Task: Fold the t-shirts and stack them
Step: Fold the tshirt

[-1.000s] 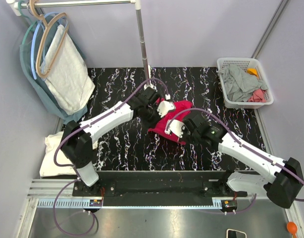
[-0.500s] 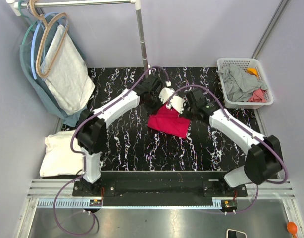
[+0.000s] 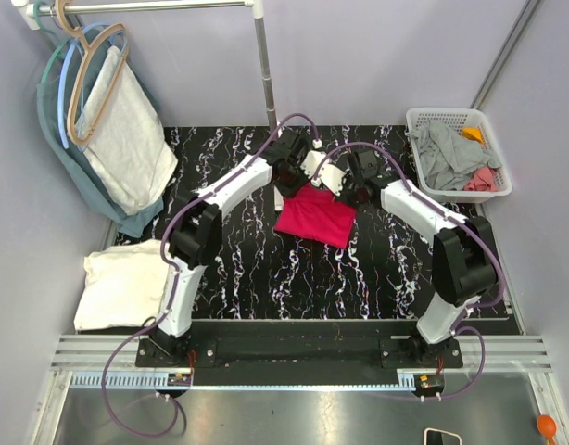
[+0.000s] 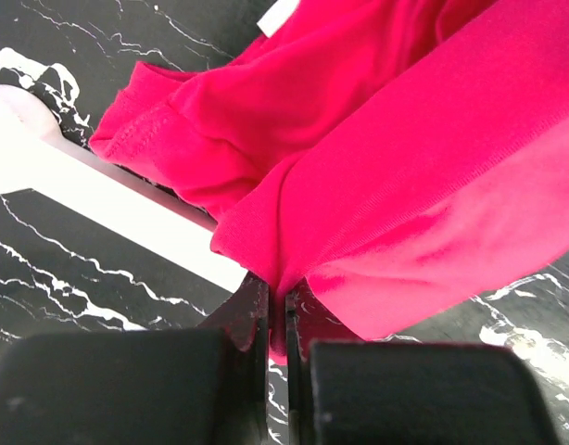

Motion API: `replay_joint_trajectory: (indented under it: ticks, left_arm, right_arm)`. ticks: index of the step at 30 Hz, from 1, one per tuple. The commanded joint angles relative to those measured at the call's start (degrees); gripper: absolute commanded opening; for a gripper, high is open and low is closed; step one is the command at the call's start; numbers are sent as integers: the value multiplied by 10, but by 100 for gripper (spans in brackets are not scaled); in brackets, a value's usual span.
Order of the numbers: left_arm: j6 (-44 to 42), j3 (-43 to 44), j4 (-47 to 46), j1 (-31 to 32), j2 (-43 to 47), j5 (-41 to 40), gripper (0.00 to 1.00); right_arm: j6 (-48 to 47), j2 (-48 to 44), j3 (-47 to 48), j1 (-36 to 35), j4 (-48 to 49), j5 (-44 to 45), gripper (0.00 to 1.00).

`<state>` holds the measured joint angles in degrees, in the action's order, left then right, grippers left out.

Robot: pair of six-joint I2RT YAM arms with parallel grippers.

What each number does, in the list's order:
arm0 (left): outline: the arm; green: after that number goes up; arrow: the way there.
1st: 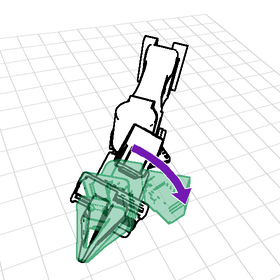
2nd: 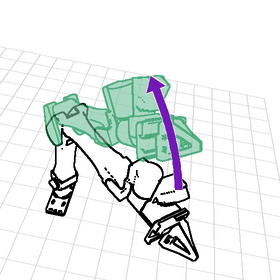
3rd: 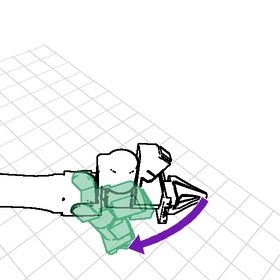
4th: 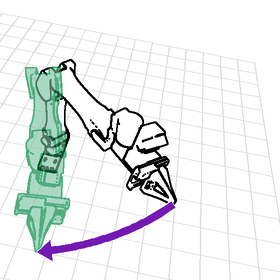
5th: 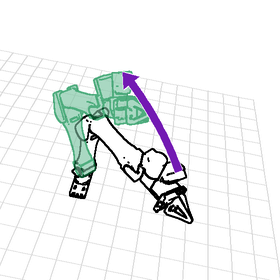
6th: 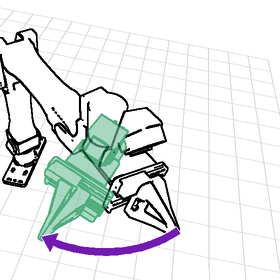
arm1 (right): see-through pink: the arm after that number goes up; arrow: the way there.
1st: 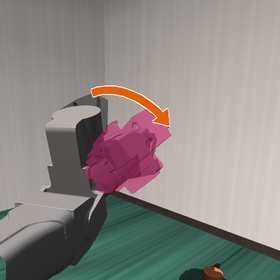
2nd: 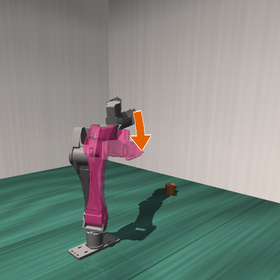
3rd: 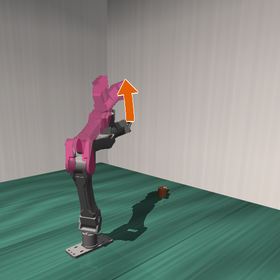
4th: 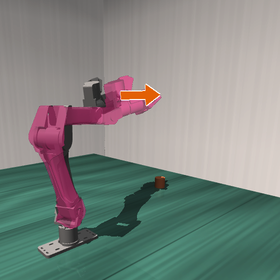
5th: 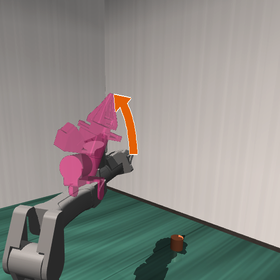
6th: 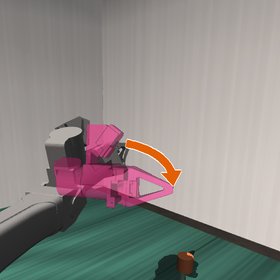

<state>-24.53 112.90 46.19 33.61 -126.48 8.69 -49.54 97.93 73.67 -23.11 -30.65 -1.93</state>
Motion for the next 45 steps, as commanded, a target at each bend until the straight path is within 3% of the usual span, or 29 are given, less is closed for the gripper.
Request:
replay_joint_trajectory:
  ticks: [1, 4, 5, 6, 11, 15, 19, 21, 26, 31, 37, 45]
  left_arm:
    - [-37, 37, -1, -1, -23, -45, 4]
    - [-36, 53, -14, 0, -41, -57, 19]
    - [-36, 57, -20, -1, -47, -59, 31]
    - [-33, 58, -27, -1, -47, -60, 33]
    - [-16, 58, -78, 0, -54, -78, 40]
    - [-10, 59, -110, -1, -54, -85, 43]
    - [-4, 65, -131, -1, -58, -99, 44]
    - [-3, 68, -145, -1, -62, -107, 45]
    - [-1, 74, -184, -1, -76, -131, 48]
    - [6, 85, -218, 0, -97, -156, 53]
    - [22, 101, -254, 4, -117, -245, 69]
    - [35, 99, -262, 4, -85, -278, 89]
  right_arm:
    - [-14, 28, 23, 18, 26, 30, 0]
    - [-13, 48, 28, 20, 39, 35, 0]
    - [-13, 53, 30, 20, 45, 39, 0]
    - [-13, 59, 31, 21, 48, 45, 0]
    - [-4, 87, 38, 24, 86, 75, 1]
    - [3, 114, 54, 24, 102, 109, 13]
    - [15, 131, 64, 24, 115, 127, 34]
    - [18, 140, 68, 25, 123, 139, 36]
    - [29, 156, 79, 25, 136, 161, 60]
    - [46, 183, 102, 28, 142, 185, 66]
    - [94, 196, 118, 28, 156, 242, 72]
    - [145, 120, 75, 28, 169, 291, 80]
